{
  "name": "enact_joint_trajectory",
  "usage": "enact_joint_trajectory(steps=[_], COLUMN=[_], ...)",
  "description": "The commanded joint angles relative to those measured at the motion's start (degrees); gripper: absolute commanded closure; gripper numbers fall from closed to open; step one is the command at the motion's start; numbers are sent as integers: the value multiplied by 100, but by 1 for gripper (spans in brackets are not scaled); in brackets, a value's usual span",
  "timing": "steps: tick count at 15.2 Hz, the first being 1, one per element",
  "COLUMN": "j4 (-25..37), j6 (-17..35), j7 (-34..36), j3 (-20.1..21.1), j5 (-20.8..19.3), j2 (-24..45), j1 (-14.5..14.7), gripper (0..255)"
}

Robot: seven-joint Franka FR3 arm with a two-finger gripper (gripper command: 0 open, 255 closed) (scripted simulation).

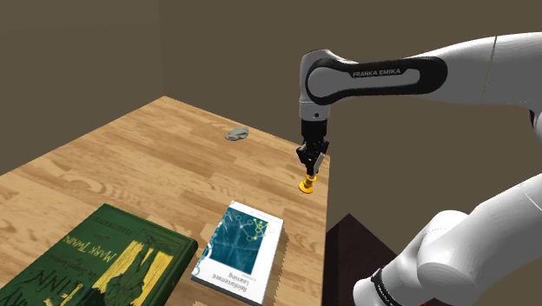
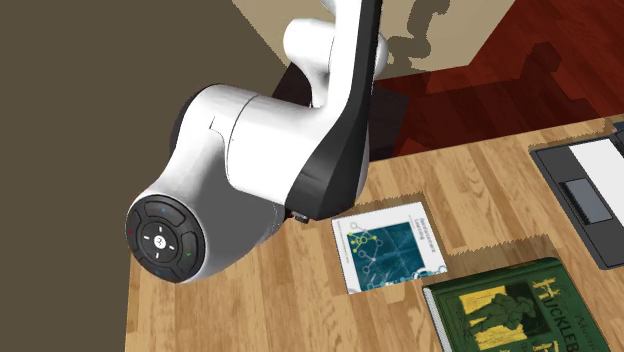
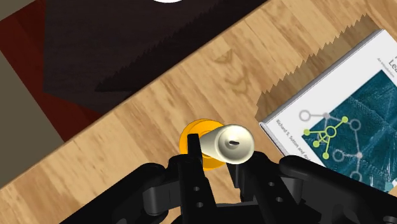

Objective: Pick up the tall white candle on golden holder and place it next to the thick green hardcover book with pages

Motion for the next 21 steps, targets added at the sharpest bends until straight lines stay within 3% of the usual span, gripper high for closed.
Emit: enact_joint_trajectory(steps=[1,21], j4=[116,1473], j6=[-166,-1687], j7=[-8,50], j3=[-10,-16], j5=[-10,-7], j2=[-45,-211], j1=[-9,-9], gripper=[255,255])
